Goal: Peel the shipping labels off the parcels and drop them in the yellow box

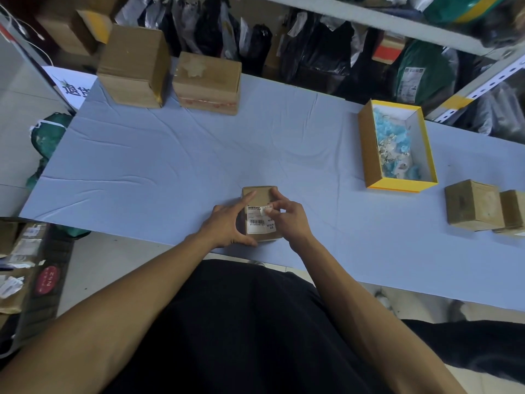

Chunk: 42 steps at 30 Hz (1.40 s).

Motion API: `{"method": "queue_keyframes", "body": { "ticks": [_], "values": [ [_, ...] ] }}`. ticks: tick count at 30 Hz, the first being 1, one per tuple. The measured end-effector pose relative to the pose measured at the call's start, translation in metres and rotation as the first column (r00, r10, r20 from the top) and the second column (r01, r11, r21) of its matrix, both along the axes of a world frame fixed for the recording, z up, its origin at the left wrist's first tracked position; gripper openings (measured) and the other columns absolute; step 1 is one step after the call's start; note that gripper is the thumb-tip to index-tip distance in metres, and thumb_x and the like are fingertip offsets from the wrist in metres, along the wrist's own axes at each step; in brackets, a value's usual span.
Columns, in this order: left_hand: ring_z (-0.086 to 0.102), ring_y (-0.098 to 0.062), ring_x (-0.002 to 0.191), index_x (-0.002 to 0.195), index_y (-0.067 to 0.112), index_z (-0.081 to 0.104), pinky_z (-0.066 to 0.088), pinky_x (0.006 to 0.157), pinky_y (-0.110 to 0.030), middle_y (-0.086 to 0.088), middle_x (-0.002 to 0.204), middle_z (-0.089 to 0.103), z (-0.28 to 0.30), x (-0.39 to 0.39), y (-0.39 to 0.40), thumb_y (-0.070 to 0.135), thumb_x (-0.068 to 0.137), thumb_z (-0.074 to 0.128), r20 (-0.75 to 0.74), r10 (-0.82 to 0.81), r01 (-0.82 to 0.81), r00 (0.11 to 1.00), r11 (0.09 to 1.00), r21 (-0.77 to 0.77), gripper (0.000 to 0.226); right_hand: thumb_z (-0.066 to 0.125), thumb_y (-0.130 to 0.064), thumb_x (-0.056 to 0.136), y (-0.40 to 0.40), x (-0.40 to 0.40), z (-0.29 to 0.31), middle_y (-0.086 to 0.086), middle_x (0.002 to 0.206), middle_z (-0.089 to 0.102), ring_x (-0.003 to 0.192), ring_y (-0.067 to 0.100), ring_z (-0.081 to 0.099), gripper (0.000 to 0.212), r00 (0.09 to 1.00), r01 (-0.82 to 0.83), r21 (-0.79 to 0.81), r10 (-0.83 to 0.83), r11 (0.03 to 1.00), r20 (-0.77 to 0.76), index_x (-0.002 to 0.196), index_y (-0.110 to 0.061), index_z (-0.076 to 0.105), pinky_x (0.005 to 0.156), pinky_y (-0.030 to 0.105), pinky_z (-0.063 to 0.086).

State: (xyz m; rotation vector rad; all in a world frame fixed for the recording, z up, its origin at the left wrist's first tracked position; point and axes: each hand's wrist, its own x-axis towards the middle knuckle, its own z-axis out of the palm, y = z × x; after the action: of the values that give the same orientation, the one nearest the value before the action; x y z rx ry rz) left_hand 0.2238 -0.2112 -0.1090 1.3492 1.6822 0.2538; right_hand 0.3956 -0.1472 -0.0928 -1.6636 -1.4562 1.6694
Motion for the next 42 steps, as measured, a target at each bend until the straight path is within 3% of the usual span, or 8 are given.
{"method": "queue_keyframes", "body": {
  "ticks": [5, 9, 16, 19, 23, 30, 42],
  "values": [
    [0.03, -0.027, 0.134, 0.14, 0.067, -0.002, 0.042, 0.105, -0.047, 0.007, 0.141, 0.049, -0.002, -0.001, -0.001, 0.059, 0.05, 0.086, 0.006, 0.01, -0.01, 1.0, 1.0, 0.002, 0.127, 0.066, -0.01, 0.088, -0.001, 0.001, 0.003, -0.016, 0.147, 0.045, 0.102, 0.007, 0.062, 0.018, 1.0, 0.008, -0.012, -0.008, 1.0, -0.015, 0.086, 0.008, 0.065, 0.078, 0.029, 0.051],
    [0.028, -0.026, 0.133, 0.143, 0.064, -0.001, 0.04, 0.105, -0.043, 0.005, 0.14, 0.048, -0.003, 0.0, 0.0, 0.055, 0.054, 0.088, 0.007, 0.014, -0.014, 1.0, 1.0, -0.005, 0.127, 0.066, -0.01, 0.088, -0.001, 0.002, 0.004, -0.014, 0.148, 0.044, 0.107, 0.007, 0.061, 0.018, 1.0, 0.0, -0.018, 0.0, 1.0, -0.03, 0.087, 0.008, 0.066, 0.083, 0.033, 0.051],
    [0.028, -0.026, 0.133, 0.144, 0.062, -0.001, 0.04, 0.106, -0.045, 0.003, 0.14, 0.047, -0.004, 0.0, -0.001, 0.054, 0.056, 0.088, 0.002, 0.007, -0.007, 1.0, 1.0, -0.004, 0.126, 0.066, -0.01, 0.088, -0.004, 0.002, 0.009, -0.012, 0.15, 0.042, 0.097, -0.006, 0.058, 0.015, 0.999, -0.017, -0.028, 0.016, 0.999, -0.03, 0.082, 0.004, 0.066, 0.073, 0.022, 0.048],
    [0.027, -0.026, 0.134, 0.145, 0.06, 0.0, 0.039, 0.107, -0.046, 0.002, 0.141, 0.047, -0.004, 0.0, -0.001, 0.054, 0.056, 0.088, 0.009, 0.009, -0.009, 1.0, 1.0, -0.006, 0.125, 0.066, -0.01, 0.088, -0.004, 0.003, 0.011, -0.01, 0.15, 0.042, 0.106, 0.002, 0.058, 0.016, 0.999, -0.016, -0.035, 0.015, 0.999, -0.033, 0.083, 0.005, 0.065, 0.075, 0.022, 0.047],
    [0.028, -0.027, 0.133, 0.143, 0.064, -0.002, 0.04, 0.107, -0.045, 0.003, 0.139, 0.049, -0.006, 0.0, -0.001, 0.057, 0.054, 0.087, 0.011, 0.008, -0.008, 1.0, 1.0, -0.007, 0.126, 0.066, -0.01, 0.088, -0.004, 0.004, 0.011, -0.012, 0.15, 0.043, 0.096, -0.013, 0.055, 0.014, 0.999, -0.025, -0.046, 0.022, 0.999, -0.044, 0.078, 0.0, 0.064, 0.077, 0.024, 0.048],
    [0.029, -0.026, 0.132, 0.142, 0.065, -0.002, 0.041, 0.105, -0.046, 0.003, 0.138, 0.049, -0.004, 0.0, 0.0, 0.057, 0.054, 0.087, 0.009, 0.008, -0.008, 1.0, 1.0, -0.011, 0.126, 0.066, -0.01, 0.088, 0.0, 0.005, 0.009, -0.011, 0.15, 0.043, 0.097, -0.015, 0.053, 0.016, 0.998, -0.036, -0.071, 0.032, 0.997, -0.061, 0.081, 0.004, 0.066, 0.08, 0.023, 0.047],
    [0.027, -0.027, 0.135, 0.143, 0.064, -0.002, 0.039, 0.107, -0.045, 0.001, 0.141, 0.048, -0.005, 0.001, 0.0, 0.055, 0.053, 0.089, 0.022, 0.016, -0.016, 1.0, 1.0, -0.023, 0.127, 0.066, -0.008, 0.088, 0.001, 0.007, 0.012, -0.009, 0.151, 0.042, 0.098, -0.013, 0.052, 0.02, 0.994, -0.053, -0.088, 0.044, 0.995, -0.098, 0.067, -0.009, 0.062, 0.084, 0.022, 0.047]
  ]
}}
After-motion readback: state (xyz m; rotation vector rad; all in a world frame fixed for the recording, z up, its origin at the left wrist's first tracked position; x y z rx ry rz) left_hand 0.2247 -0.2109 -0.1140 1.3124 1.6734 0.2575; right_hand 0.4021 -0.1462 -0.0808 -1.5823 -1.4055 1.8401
